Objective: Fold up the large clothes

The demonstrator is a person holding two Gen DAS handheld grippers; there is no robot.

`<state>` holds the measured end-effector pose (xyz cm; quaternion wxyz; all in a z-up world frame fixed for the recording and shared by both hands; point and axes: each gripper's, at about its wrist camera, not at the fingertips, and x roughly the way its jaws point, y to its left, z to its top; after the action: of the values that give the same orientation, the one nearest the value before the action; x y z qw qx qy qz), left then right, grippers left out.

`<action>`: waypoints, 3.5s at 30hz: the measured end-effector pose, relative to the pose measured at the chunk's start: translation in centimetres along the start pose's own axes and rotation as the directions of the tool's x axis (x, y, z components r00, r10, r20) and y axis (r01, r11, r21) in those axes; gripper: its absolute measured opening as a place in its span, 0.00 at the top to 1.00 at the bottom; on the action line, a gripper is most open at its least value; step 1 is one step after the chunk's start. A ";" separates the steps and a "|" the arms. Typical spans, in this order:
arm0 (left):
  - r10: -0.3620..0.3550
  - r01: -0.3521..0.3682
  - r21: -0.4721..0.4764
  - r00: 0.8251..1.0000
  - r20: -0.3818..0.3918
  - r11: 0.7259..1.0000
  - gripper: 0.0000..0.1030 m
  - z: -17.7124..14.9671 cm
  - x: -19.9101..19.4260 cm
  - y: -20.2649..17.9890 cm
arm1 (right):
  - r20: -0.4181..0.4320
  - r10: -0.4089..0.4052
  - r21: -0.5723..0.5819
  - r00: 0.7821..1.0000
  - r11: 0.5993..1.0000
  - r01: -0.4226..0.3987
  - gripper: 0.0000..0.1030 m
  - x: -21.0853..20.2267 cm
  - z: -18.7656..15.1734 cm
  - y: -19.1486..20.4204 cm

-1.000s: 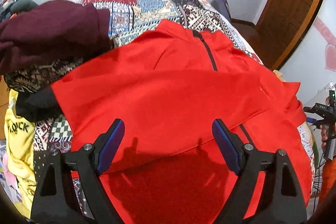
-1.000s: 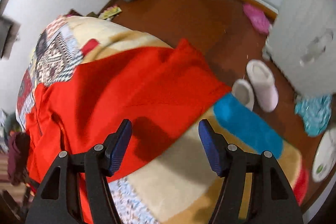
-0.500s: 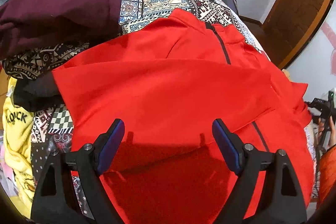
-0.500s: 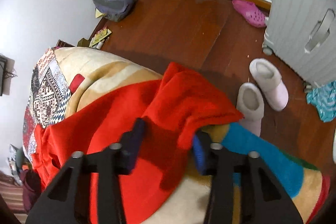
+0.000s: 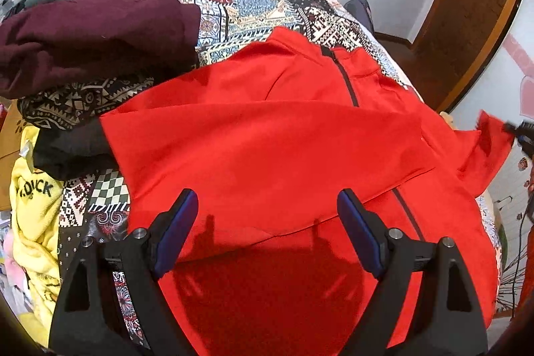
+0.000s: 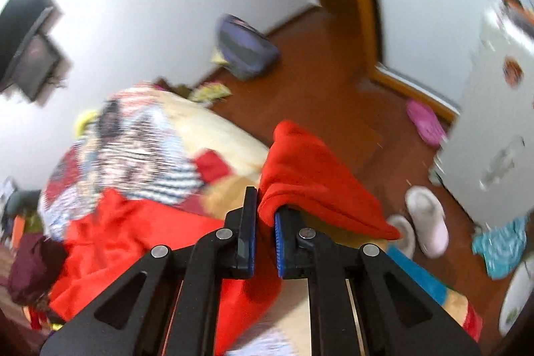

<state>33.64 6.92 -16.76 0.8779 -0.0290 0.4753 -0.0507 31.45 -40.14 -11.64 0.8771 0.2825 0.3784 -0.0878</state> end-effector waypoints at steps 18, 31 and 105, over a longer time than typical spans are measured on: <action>0.010 -0.007 -0.064 0.998 0.056 0.998 0.17 -1.8 -4.2 4.4 | -0.196 0.344 -0.288 0.918 0.875 -0.389 0.93 1.8 -6.4 21.8; 0.034 -0.035 -0.120 0.999 -0.008 0.992 0.17 -4.1 -2.9 7.5 | -0.524 0.144 -0.424 0.840 0.811 -0.403 0.91 8.1 -18.1 25.2; -0.159 0.127 0.306 0.984 0.081 0.944 0.97 11.6 1.9 -13.4 | -0.407 0.001 -0.394 0.914 0.902 -0.176 0.62 6.6 -11.8 10.4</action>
<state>43.56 -6.56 -10.62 0.8897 0.0672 0.4123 -0.1841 32.62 -24.48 -18.44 0.8251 0.1152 0.5447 0.0958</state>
